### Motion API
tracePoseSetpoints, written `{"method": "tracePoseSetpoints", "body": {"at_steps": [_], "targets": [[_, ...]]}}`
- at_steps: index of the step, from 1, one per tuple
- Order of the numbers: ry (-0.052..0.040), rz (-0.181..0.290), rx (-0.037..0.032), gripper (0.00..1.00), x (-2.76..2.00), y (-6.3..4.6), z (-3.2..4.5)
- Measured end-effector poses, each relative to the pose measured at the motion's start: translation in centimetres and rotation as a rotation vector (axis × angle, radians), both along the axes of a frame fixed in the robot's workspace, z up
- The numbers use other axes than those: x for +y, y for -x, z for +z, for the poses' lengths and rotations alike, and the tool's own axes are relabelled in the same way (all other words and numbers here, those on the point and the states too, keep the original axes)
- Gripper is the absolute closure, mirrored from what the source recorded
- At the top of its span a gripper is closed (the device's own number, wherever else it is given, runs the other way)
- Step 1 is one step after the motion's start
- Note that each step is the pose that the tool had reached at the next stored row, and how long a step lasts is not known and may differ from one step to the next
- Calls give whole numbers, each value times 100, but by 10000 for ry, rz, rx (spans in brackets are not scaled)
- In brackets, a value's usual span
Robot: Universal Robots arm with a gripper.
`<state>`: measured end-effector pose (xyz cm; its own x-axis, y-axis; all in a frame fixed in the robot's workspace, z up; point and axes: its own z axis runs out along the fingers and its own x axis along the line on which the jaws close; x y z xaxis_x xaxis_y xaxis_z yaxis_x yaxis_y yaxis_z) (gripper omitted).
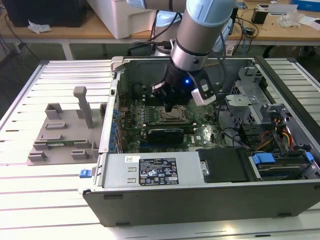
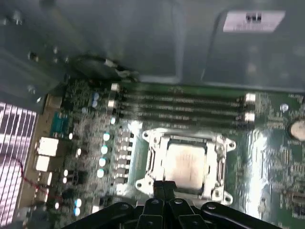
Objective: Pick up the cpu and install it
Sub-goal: 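Install the second cpu locking lever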
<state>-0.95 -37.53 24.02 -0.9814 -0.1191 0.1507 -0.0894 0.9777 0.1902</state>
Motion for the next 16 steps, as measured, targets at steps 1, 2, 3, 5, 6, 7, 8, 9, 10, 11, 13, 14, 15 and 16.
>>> {"method": "tracePoseSetpoints", "body": {"at_steps": [1,2,3,5,6,7,8,9,10,11,13,14,15,16], "targets": [[3,0,0,89,-48,0,-3],[3,0,0,89,-62,0,-4],[2,-3,-1,89,-66,1,-5],[4,0,0,89,-138,7,-8],[3,-2,-1,89,-151,18,-17],[2,-1,-1,89,-152,30,-34],[2,-1,0,89,-153,44,-60],[2,0,0,89,-153,53,-82],[1,0,0,89,-154,61,-100],[1,0,0,89,-154,75,-129],[-1,0,0,89,-154,107,-187],[-7,0,0,89,-154,124,-205],[-19,0,0,89,-154,155,-233],[-33,0,-1,89,-154,177,-247]]}}
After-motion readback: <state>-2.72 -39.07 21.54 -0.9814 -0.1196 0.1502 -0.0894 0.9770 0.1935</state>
